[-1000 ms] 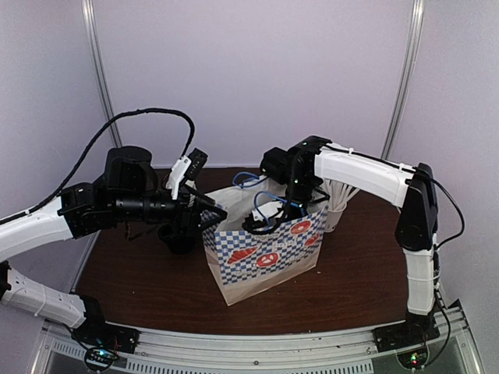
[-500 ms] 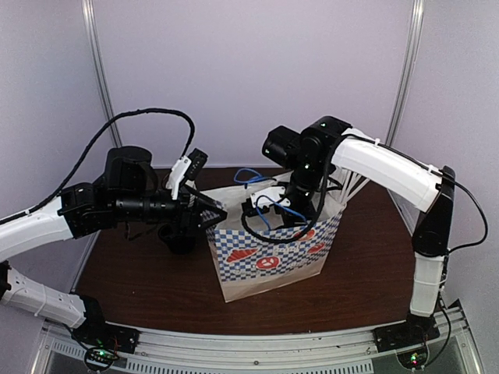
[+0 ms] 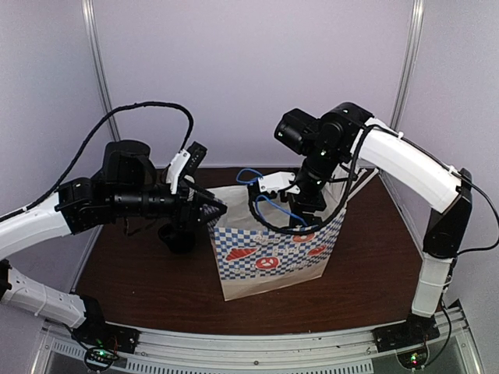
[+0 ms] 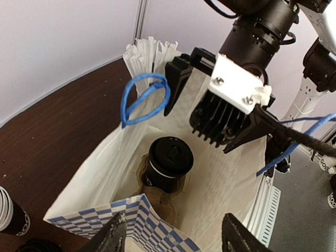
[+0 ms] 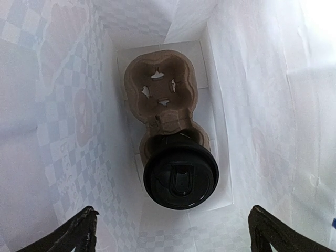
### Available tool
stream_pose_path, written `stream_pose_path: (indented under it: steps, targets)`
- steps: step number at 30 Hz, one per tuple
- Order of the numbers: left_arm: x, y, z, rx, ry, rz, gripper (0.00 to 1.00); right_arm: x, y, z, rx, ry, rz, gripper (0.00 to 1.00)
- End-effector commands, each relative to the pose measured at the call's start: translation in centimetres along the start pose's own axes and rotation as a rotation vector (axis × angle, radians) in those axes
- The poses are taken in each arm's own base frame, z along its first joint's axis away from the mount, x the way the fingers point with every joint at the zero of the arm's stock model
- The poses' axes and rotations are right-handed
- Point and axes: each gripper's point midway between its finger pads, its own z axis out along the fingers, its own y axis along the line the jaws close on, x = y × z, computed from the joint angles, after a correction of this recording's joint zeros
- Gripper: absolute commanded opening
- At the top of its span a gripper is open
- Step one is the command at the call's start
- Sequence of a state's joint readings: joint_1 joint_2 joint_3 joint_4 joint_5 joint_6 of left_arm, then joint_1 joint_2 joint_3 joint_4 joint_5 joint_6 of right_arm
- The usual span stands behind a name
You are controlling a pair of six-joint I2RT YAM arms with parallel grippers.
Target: Pack the takeout coffee
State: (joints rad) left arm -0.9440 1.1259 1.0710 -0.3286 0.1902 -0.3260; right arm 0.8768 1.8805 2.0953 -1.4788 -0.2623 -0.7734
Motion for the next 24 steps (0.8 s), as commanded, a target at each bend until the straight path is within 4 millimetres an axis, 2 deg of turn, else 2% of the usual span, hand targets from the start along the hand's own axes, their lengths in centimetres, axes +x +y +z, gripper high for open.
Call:
stream_pose_path:
  steps: [1,7,13,19,24]
  targets:
    - [-4.0,0.3,-0.5,-0.044,-0.081,0.05,0.63,-1.4,-0.3,-3.0,0.056,-0.082,0.017,1.0]
    - [-6.1,1.1,0.4,-0.103,-0.044,0.147,0.66,-2.4,-0.7,-5.6,0.102,-0.169,0.027,1.0]
    - [-5.9,1.8,2.4,-0.065,0.079,0.158,0.65,-2.1,-1.3,-8.5,0.153,-0.227,0.051,1.0]
    - [-4.0,2.8,4.7,0.0,0.286,0.172,0.61,-0.5,-0.1,-11.9,0.171,-0.308,0.055,1.0]
    - [-4.0,4.0,6.6,-0.001,0.333,0.192,0.53,1.6,1.0,-14.0,0.201,-0.347,0.066,1.0]
